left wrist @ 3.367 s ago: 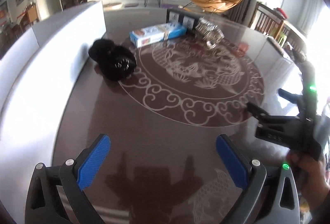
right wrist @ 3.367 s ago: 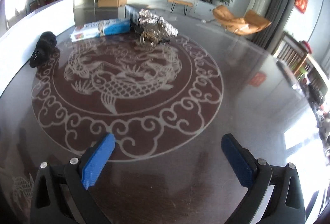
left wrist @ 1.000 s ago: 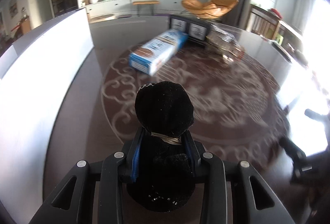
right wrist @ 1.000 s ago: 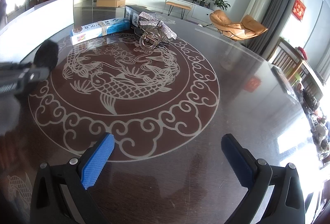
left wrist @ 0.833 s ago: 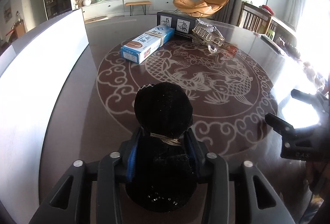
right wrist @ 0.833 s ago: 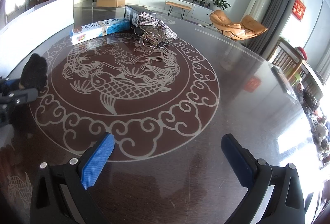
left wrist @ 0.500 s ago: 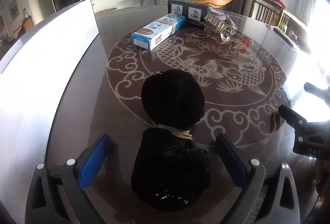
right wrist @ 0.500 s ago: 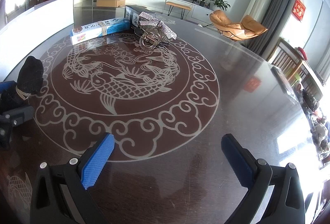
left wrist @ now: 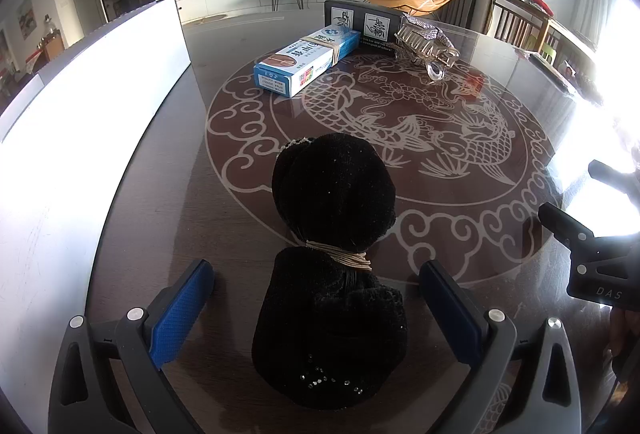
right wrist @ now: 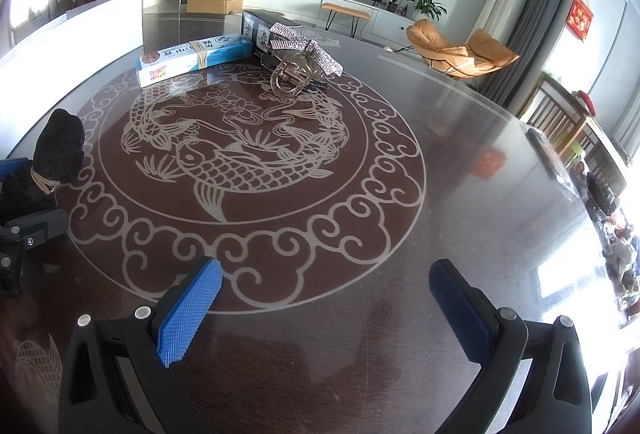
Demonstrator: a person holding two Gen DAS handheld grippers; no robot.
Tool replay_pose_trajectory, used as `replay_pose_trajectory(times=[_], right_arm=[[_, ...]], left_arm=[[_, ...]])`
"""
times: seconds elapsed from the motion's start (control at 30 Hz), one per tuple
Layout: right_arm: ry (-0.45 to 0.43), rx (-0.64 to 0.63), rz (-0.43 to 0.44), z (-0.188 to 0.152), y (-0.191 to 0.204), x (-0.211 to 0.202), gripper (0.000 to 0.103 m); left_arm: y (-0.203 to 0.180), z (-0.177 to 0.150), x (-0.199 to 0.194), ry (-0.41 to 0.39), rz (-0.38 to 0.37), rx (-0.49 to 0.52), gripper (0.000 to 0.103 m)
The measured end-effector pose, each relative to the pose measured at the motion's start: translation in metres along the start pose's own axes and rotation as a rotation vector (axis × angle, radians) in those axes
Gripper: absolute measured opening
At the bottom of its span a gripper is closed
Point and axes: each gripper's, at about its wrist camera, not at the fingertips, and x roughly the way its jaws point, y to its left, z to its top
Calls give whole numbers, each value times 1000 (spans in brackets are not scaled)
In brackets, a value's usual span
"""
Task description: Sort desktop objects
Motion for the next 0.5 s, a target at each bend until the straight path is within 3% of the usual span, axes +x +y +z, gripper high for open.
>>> replay_pose_trajectory(times=[0.5], right_arm=[[0, 1, 0, 0, 0, 0, 103]], left_arm=[[0, 0, 0, 0, 0, 0, 103]])
